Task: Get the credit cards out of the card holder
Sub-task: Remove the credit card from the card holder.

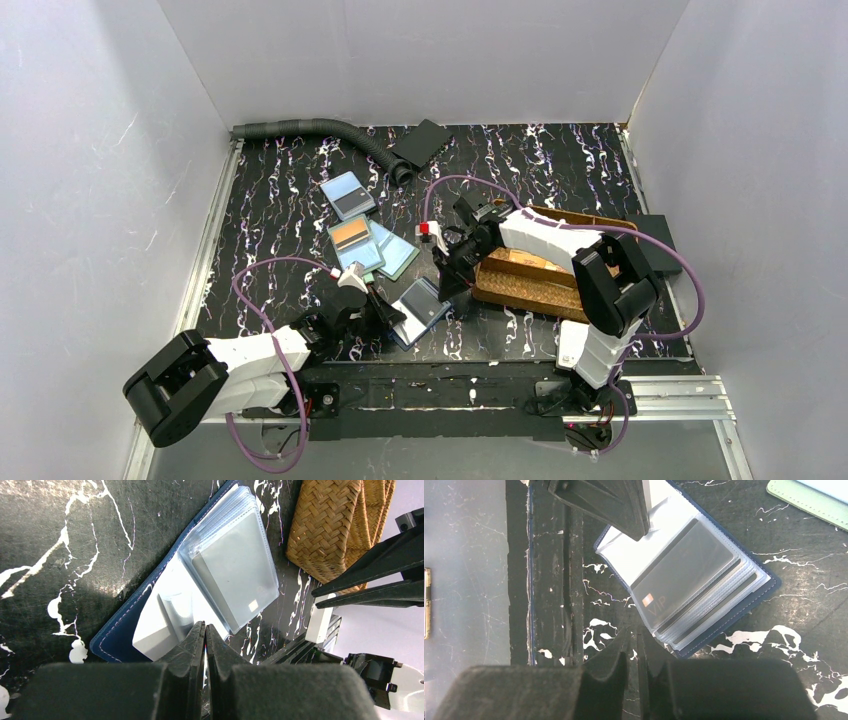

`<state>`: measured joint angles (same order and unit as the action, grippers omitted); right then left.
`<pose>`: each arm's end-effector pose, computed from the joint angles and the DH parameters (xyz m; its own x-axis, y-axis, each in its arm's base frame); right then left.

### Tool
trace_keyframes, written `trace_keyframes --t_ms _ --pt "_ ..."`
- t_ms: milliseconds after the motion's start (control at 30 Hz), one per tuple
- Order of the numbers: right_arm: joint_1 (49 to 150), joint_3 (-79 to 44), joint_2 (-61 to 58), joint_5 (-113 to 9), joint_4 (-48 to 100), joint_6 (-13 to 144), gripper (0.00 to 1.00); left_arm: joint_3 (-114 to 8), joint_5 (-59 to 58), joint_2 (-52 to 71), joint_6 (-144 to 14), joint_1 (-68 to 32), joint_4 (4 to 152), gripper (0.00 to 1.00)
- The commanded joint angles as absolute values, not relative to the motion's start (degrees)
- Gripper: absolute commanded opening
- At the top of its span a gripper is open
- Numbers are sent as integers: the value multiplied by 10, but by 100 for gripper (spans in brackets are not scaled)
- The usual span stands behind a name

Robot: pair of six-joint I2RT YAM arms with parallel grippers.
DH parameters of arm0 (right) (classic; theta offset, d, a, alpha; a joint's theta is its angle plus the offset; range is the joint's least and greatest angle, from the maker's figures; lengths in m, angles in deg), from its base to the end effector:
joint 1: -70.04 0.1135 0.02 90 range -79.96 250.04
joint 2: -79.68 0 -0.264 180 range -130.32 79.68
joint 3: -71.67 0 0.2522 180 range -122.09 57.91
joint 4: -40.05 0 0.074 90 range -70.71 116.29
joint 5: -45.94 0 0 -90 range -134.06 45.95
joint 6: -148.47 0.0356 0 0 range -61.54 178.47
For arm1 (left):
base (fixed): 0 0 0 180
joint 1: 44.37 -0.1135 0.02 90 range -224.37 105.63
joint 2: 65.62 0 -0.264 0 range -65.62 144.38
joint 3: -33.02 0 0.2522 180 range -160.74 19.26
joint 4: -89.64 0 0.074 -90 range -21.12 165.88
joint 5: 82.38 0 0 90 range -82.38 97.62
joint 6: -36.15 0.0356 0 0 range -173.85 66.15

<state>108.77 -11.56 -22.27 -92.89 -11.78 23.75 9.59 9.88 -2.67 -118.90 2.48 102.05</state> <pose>0.2531 0.2374 0.1990 -0.2587 -0.6881 -0.6780 -0.9182 -0.0428 0.3938 0.1324 -0.1391 0.1382 -0.7707 -0.5026 -0.3918 0.0148 0.6005 -0.7995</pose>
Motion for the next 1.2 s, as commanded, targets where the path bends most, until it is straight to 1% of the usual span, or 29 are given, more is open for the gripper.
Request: trace_keyframes --t_ms 0,1167 --pt "1085 -112 -201 -951 -130 227 18 98 98 -30 -1188 27 1015 3" --pt "1068 -110 -187 -956 -131 228 20 92 90 -32 -1190 27 1015 3"
